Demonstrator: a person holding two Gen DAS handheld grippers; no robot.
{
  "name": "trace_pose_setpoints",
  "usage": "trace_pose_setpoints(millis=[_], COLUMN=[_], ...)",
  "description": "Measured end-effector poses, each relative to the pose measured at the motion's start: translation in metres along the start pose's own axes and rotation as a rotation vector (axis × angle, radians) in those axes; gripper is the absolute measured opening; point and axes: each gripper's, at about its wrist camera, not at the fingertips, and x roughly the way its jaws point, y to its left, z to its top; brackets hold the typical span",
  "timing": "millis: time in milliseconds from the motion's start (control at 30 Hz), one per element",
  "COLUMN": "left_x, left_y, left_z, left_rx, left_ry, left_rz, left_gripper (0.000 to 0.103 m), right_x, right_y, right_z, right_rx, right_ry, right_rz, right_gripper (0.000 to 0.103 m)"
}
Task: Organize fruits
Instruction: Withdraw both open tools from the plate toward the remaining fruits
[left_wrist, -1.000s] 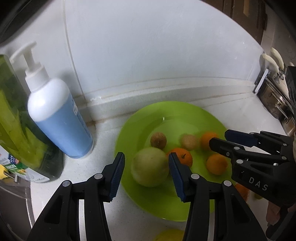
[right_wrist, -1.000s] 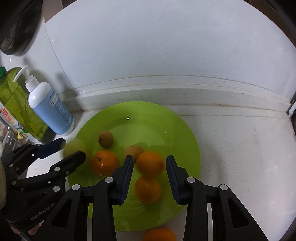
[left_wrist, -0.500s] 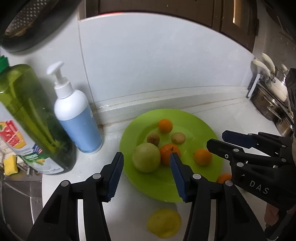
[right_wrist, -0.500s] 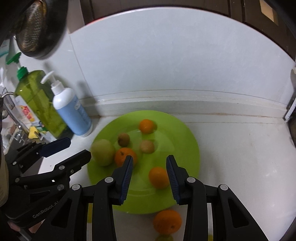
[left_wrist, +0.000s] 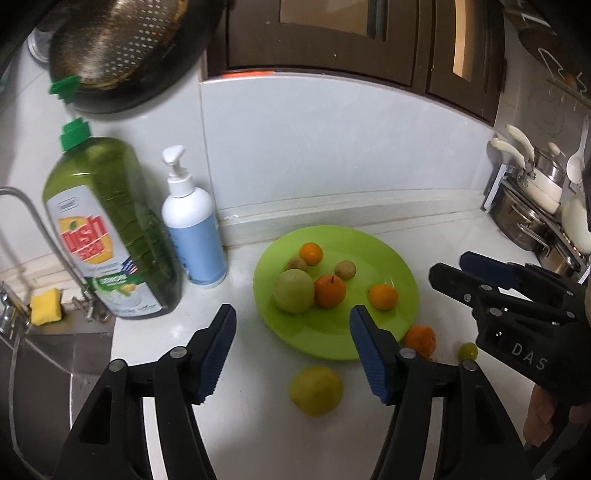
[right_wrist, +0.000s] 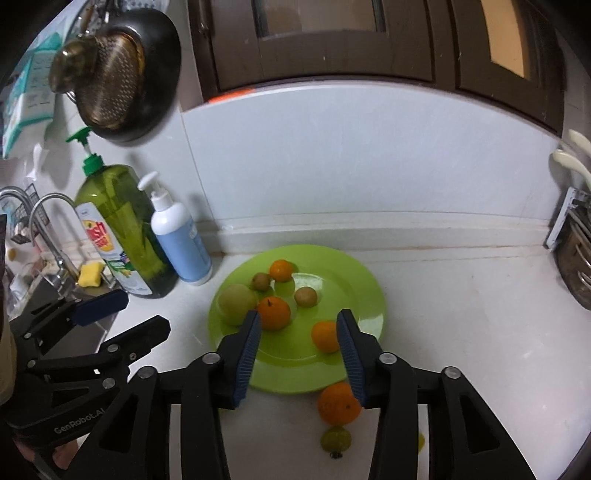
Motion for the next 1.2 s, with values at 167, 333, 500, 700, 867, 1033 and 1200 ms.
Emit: trace_pose_setpoints(millis=[167,333,500,700,867,1033,1200], left_x=[-0.016,-0.022,-0.020,-0.019,-0.017,-0.009,-0.002], left_y=[-0.006,-0.011,-0.018,-0.024,-0.026,-0.025,-0.025], left_z=[-0.013,-0.029,-0.047,-0.068,-0.084,-0.095,-0.098], left_rx=[0.018,0.030,0.031,0.052,0.072,0.047,0.063], left_ry=[-0.017,-0.015,0.009,0.026,0.033,0.088,0.083], left_rz=[0.036,0.038,0.021,0.031,0.041,0.024,0.036], left_gripper=[0.071,0.073,0.073,0.073,0.073,0.073,0.073], right_x=[-0.020,-0.028,-0.031,-0.030,-0.028,-0.024,-0.018], right_y=[0.002,0.001,-0.003,-0.009,-0.011,-0.012,-0.014], right_z=[-0.014,-0.033,-0.054,-0.074,-0.091,-0.104,-0.110], right_rx=[-0.002,-0.006,-0.005,0.000,0.000,-0.008,-0.011], right_ry=[-0.028,-0.020,0.012,0.047,0.082,0.116,0.132], right_rz=[-0.019,-0.035,-0.045,-0.057,-0.056,-0.057,-0.060], right_gripper=[0.044,0.048,0.048,0.048,0.048,0.048,0.048])
